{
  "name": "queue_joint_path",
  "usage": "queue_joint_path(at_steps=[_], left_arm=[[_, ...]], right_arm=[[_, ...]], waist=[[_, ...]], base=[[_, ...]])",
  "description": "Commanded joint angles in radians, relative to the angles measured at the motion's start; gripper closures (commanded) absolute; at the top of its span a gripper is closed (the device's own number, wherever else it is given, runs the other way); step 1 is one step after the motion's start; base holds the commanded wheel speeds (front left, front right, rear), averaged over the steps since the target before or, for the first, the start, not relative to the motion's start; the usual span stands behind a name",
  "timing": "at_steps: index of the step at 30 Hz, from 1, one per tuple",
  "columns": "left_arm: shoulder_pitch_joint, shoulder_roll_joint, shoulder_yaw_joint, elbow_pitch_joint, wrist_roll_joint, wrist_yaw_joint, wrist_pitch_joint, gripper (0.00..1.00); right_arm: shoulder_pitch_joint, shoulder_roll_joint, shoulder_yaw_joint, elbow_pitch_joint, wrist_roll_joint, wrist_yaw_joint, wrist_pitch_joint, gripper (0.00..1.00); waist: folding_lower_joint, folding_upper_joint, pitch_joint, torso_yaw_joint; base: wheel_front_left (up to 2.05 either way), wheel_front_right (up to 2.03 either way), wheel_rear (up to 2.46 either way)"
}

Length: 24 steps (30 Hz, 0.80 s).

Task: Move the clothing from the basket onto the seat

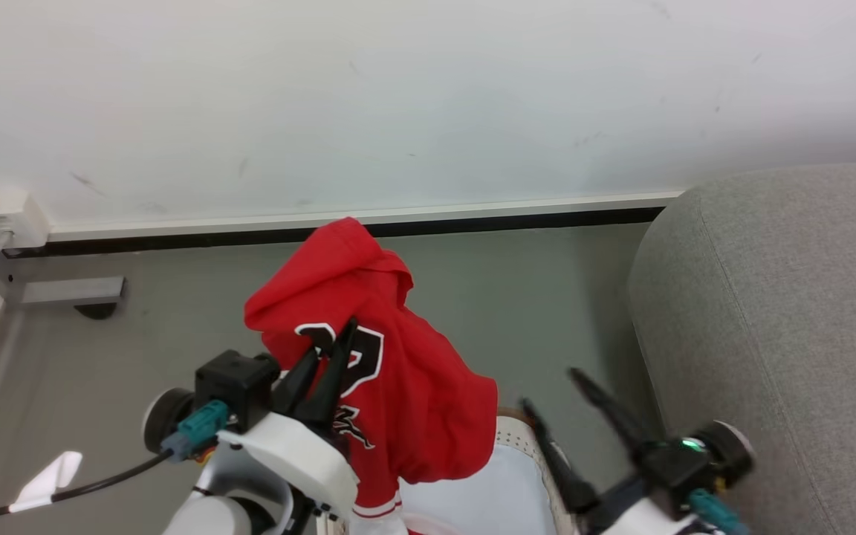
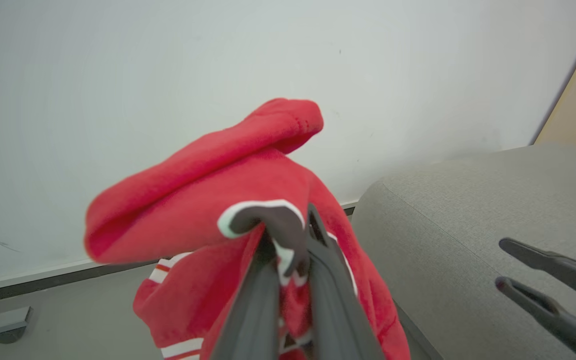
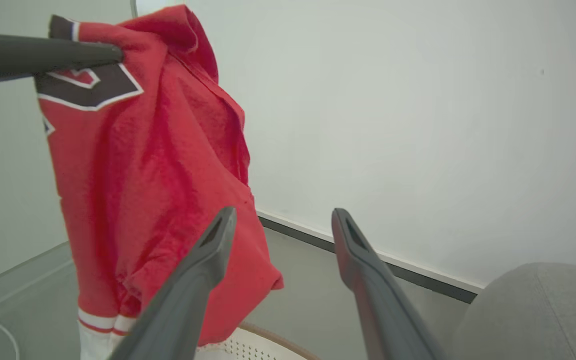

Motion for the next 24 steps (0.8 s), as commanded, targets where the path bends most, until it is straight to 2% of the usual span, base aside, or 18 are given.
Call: queue_joint_path(at_steps=[1, 8, 18, 22, 23, 24], left_arm=[[-0.009, -0.006, -0.007, -0.006, 0.005, 0.003, 0.003, 1.0], [-0.02, -0.025, -0.042, 0.003, 0.012, -0.005, 0.006, 1.0], [-0.033, -0.056, -0.108, -0.003, 0.0, -0.039, 0.025, 1.0], [-0.031, -0.078, -0.136, -0.007, -0.032, -0.066, 0.039, 1.0], [-0.033, -0.079, -0.141, -0.005, -0.037, -0.071, 0.042, 1.0], [-0.034, -0.079, -0.143, -0.003, -0.04, -0.074, 0.044, 1.0]], right_arm=[[-0.044, -0.013, 0.075, 0.001, 0.028, -0.002, 0.0, 0.0], [-0.185, -0.008, 0.28, 0.058, 0.105, -0.002, 0.0, 0.0], [-0.298, 0.02, 0.392, 0.215, 0.225, -0.002, 0.001, 0.0], [-0.325, 0.031, 0.444, 0.266, 0.342, -0.002, 0.001, 0.0], [-0.326, 0.033, 0.469, 0.279, 0.38, -0.002, 0.001, 0.53], [-0.332, 0.034, 0.489, 0.283, 0.42, -0.002, 0.0, 1.0]], waist=[[0.0001, -0.0001, -0.002, 0.003], [0.0001, -0.0001, -0.009, 0.015], [0.0001, -0.0001, -0.021, 0.038], [0.0001, -0.0001, -0.026, 0.049], [0.0001, -0.0001, -0.028, 0.051], [0.0001, -0.0001, -0.028, 0.053]], base=[[0.0, 0.0, 0.0], [0.0, 0.0, 0.0], [0.0, 0.0, 0.0], [0.0, 0.0, 0.0], [0.0, 0.0, 0.0], [0.0, 0.0, 0.0]])
